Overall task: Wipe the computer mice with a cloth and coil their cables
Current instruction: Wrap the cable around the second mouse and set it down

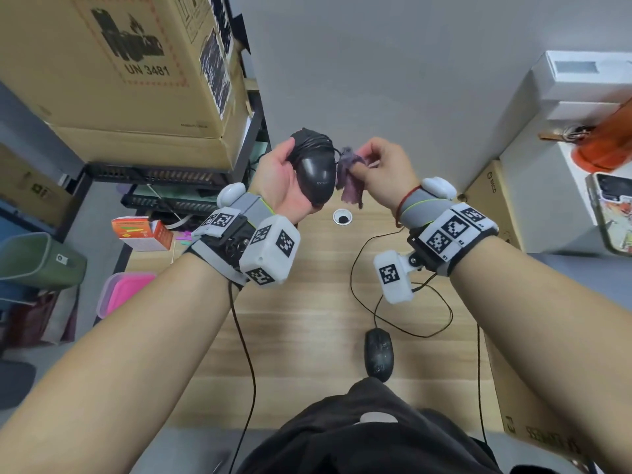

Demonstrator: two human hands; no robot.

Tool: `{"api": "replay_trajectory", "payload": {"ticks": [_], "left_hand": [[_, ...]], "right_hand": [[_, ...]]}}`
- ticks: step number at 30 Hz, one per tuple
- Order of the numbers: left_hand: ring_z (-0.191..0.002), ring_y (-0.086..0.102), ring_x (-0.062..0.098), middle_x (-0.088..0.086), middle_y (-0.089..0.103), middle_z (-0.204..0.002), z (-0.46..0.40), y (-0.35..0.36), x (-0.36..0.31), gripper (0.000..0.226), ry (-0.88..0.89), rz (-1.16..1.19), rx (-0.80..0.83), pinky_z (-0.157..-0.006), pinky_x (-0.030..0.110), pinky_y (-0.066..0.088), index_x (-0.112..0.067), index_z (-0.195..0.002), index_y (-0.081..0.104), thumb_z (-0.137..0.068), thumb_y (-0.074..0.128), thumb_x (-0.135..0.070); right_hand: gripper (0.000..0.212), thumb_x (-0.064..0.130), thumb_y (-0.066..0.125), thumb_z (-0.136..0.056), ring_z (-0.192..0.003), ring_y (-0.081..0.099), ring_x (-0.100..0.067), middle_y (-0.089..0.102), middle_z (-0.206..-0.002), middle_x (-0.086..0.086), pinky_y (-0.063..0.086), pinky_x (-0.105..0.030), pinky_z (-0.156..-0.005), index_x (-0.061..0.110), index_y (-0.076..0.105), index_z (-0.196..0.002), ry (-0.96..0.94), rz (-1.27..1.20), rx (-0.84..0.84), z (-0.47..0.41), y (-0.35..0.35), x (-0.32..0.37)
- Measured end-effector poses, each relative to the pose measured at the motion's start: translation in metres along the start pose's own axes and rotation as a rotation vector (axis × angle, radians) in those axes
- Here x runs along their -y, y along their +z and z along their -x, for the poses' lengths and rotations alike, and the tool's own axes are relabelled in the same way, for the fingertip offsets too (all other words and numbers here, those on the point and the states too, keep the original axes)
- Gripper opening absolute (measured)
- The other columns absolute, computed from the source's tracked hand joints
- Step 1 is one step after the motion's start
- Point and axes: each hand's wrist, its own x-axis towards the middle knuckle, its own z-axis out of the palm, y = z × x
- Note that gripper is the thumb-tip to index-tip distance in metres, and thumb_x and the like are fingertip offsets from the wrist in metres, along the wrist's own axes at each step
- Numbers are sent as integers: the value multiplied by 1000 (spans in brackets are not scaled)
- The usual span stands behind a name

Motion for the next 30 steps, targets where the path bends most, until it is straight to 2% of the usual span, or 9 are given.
{"api": "replay_trajectory", "payload": {"ticks": [2,3,7,11,15,20,24,26,30], "left_hand": [[-98,62,29,10,64,-114,-1,-2,-1,51,32,41,9,-106,41,34,-16,-137,52,-101,34,-47],[-97,63,29,10,64,-114,-2,-1,0,50,46,56,11,-105,40,35,-15,-137,52,-101,35,-46],[-110,59,31,15,53,-142,-2,3,0,59,65,48,20,-95,38,45,-12,-147,43,-101,29,-47],[-104,59,34,21,54,-127,2,6,1,57,94,38,33,-80,36,52,-3,-141,46,-101,32,-40],[-91,57,31,21,54,-111,-2,-6,8,46,167,-123,-38,-78,38,47,-2,-129,51,-96,35,-29],[-97,53,30,17,55,-111,-6,-9,21,53,193,-339,-53,-89,40,38,-8,-126,57,-78,48,-29],[-113,61,35,26,64,-118,-13,-1,27,46,256,-414,4,-110,44,39,1,-122,62,-99,40,-32],[-108,62,35,24,66,-113,-14,-1,26,44,249,-421,37,-109,46,40,-4,-120,65,-99,37,-30],[-103,57,32,20,61,-118,-12,-2,23,56,194,-397,-50,-93,41,41,-2,-134,56,-85,46,-28]], "right_hand": [[25,9,64,-90,-71,60,-29,55,-80,-16,52,-48,-67,21,48,-75,-14,-131,-37,1,-3,8],[25,7,64,-90,-69,60,-29,52,-80,-17,52,-47,-62,20,48,-76,-39,-200,-49,2,-4,13],[23,7,74,-80,-49,57,-18,56,-67,-2,42,-24,-45,19,54,-81,-206,-204,49,15,2,27],[22,11,81,-74,-46,59,-25,62,-57,-9,49,-30,-45,13,60,-81,-199,-100,146,18,4,20],[30,3,78,-75,-59,63,-30,62,-78,-7,56,-47,-59,14,55,-91,-51,-76,-36,7,-21,11],[23,5,76,-77,-53,59,-26,64,-72,-10,49,-32,-49,17,59,-86,-127,-230,34,2,-36,31],[12,26,79,-78,-63,63,-20,68,-73,-2,51,-31,-65,23,68,-80,-217,0,156,10,-13,42],[13,27,81,-76,-67,64,-21,66,-78,-4,52,-32,-70,22,68,-77,-241,120,105,10,-7,39],[12,24,81,-77,-59,56,-2,63,-66,8,50,-18,-66,17,72,-80,-161,106,-11,0,-13,31]]}}
